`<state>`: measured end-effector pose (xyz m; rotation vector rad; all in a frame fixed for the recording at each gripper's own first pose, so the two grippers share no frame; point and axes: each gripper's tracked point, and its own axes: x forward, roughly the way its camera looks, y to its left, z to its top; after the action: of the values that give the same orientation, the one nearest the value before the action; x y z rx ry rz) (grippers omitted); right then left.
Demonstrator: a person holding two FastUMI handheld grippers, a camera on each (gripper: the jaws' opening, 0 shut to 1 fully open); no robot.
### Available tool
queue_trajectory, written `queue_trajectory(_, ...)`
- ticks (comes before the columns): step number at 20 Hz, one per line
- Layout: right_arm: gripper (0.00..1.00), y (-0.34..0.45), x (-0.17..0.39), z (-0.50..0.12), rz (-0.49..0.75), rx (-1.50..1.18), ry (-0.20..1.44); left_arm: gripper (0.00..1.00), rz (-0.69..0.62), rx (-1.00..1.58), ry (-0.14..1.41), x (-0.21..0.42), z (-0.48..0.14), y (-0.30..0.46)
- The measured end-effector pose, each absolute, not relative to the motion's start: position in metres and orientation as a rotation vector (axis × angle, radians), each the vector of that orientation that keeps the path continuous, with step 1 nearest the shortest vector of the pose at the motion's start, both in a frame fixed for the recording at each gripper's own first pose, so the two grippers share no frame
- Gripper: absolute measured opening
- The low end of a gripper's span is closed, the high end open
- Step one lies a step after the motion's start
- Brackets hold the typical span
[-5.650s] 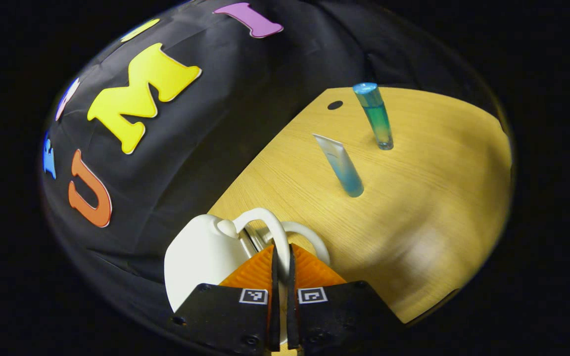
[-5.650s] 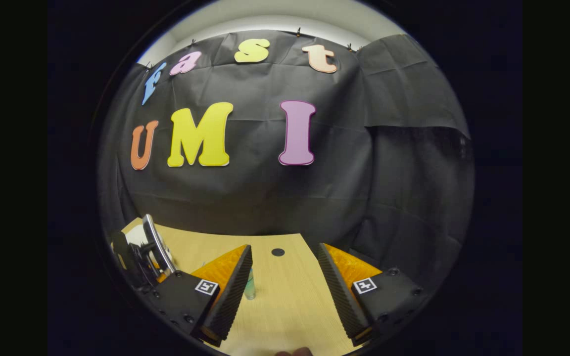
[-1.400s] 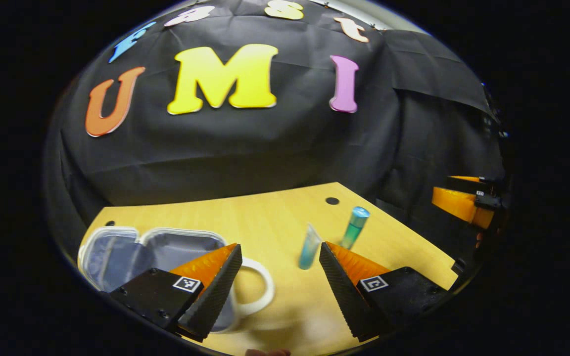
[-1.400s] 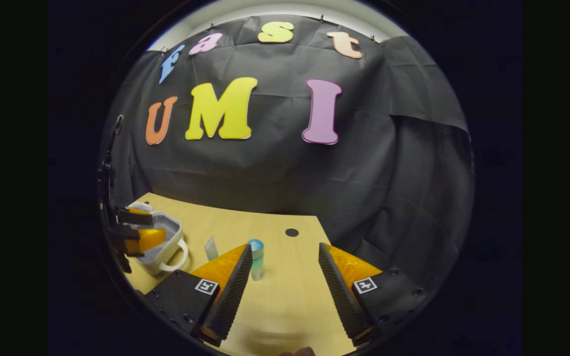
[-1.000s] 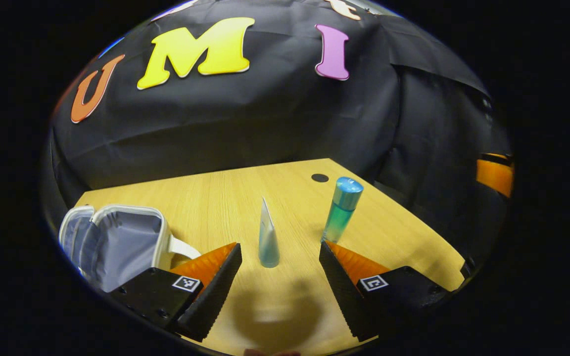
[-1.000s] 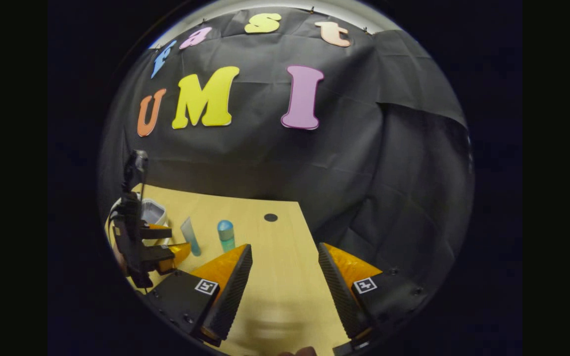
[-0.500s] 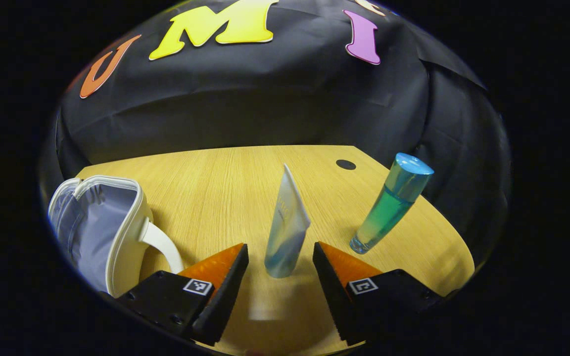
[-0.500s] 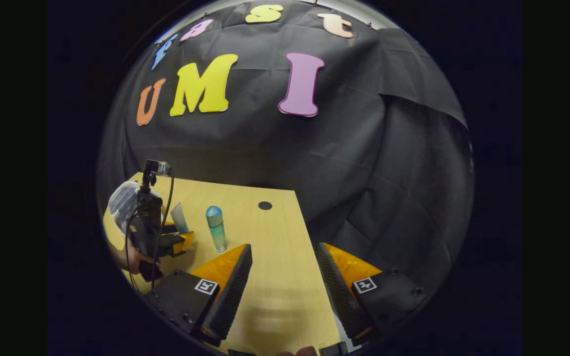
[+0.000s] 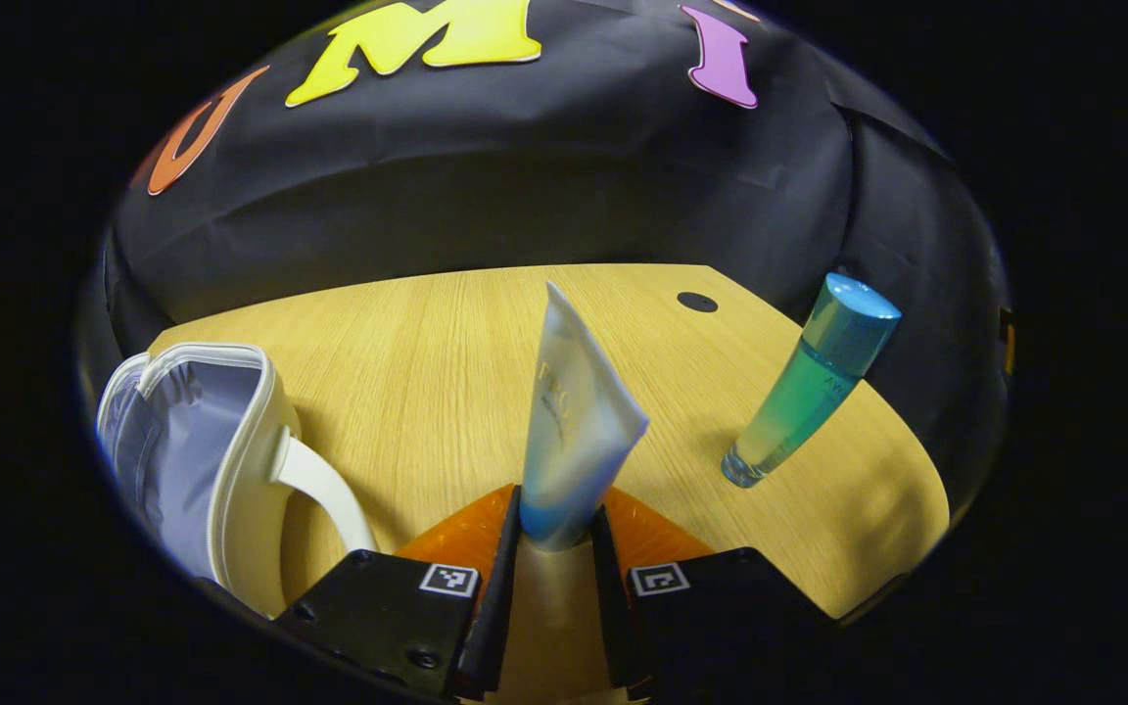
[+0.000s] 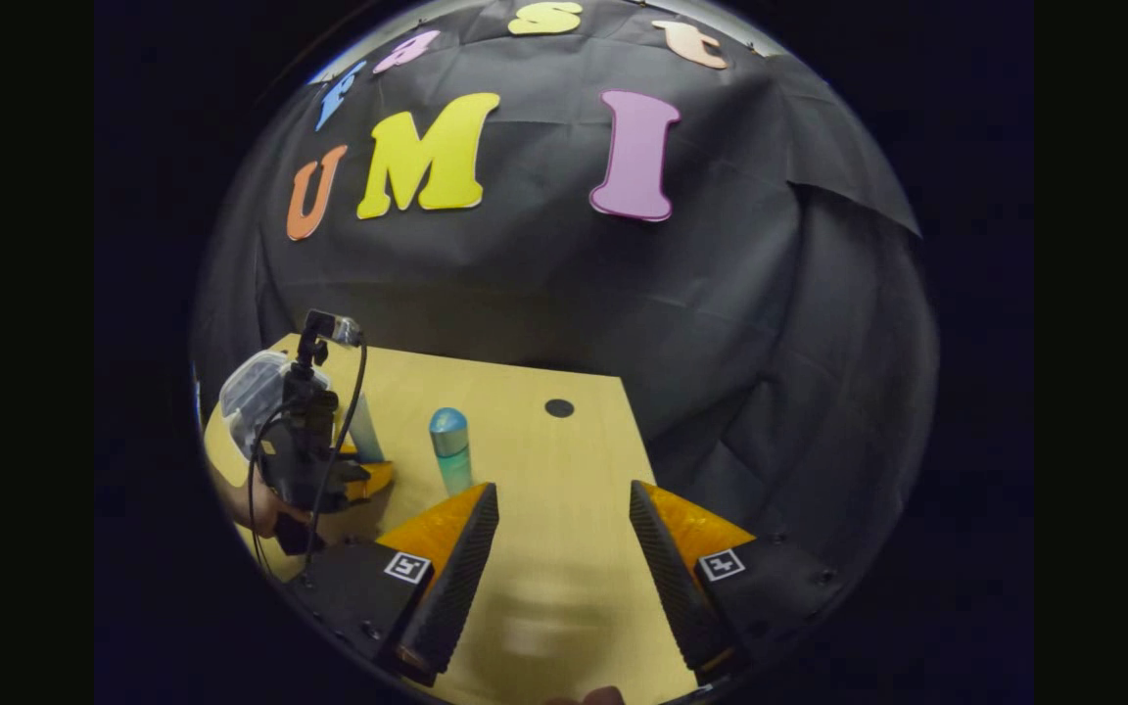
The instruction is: First open the suitcase, pack the skin care products into it, and then close the suitcase.
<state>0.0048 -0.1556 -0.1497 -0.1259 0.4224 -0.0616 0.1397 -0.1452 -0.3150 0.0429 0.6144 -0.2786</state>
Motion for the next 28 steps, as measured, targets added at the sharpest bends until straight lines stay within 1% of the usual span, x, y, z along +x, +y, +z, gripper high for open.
queue_trajectory(1, 0.80, -0.147, 0.012, -0.156, -0.035, -0.116, 0.424, 0.50, -0.283, 0.037, 0.611, 0.134, -0.305, -0.143)
queue_trajectory(2, 0.80, -0.138, 0.019, -0.164, -0.012, -0.109, 0.425, 0.50, -0.291, 0.019, 0.600, 0.129, -0.292, -0.142)
queue_trajectory(3, 0.80, -0.128, 0.026, -0.174, 0.011, -0.101, 0.434, 0.42, -0.301, -0.004, 0.588, 0.122, -0.278, -0.142)
queue_trajectory(5, 0.81, -0.106, 0.041, -0.194, 0.055, -0.072, 0.452, 0.41, -0.314, -0.030, 0.568, 0.107, -0.251, -0.137)
queue_trajectory(8, 0.81, -0.082, 0.071, -0.222, 0.076, -0.023, 0.467, 0.41, -0.319, -0.079, 0.567, 0.083, -0.227, -0.125)
queue_trajectory(11, 0.81, -0.072, 0.102, -0.255, 0.062, 0.017, 0.510, 0.41, -0.262, -0.121, 0.571, 0.068, -0.206, -0.093)
queue_trajectory(14, 0.79, -0.064, 0.121, -0.274, 0.056, 0.051, 0.544, 0.41, -0.200, -0.141, 0.575, 0.061, -0.198, -0.056)
queue_trajectory(16, 0.70, -0.064, 0.128, -0.278, 0.038, 0.083, 0.553, 0.41, -0.154, -0.136, 0.572, 0.058, -0.193, -0.027)
queue_trajectory(17, 0.64, -0.062, 0.132, -0.279, 0.030, 0.092, 0.555, 0.41, -0.132, -0.135, 0.572, 0.056, -0.190, -0.012)
queue_trajectory(20, 0.59, -0.069, 0.138, -0.279, -0.004, 0.081, 0.557, 0.41, -0.067, -0.106, 0.605, 0.052, -0.199, 0.038)
queue_trajectory(22, 0.41, -0.070, 0.140, -0.278, -0.025, 0.067, 0.561, 0.41, -0.028, -0.093, 0.626, 0.049, -0.206, 0.070)
queue_trajectory(23, 0.41, -0.071, 0.143, -0.279, -0.033, 0.047, 0.563, 0.41, -0.014, -0.090, 0.638, 0.048, -0.210, 0.085)
queue_trajectory(24, 0.39, -0.071, 0.142, -0.278, -0.033, 0.028, 0.572, 0.41, -0.003, -0.084, 0.654, 0.047, -0.216, 0.098)
queue_trajectory(25, 0.38, -0.069, 0.139, -0.274, -0.022, 0.033, 0.579, 0.41, 0.003, -0.071, 0.682, 0.047, -0.224, 0.109)
queue_trajectory(26, 0.35, -0.065, 0.135, -0.269, -0.008, 0.044, 0.586, 0.41, 0.005, -0.059, 0.704, 0.046, -0.233, 0.119)
queue_trajectory(28, 0.35, -0.060, 0.118, -0.253, 0.017, 0.045, 0.587, 0.41, 0.001, -0.038, 0.755, 0.047, -0.254, 0.135)
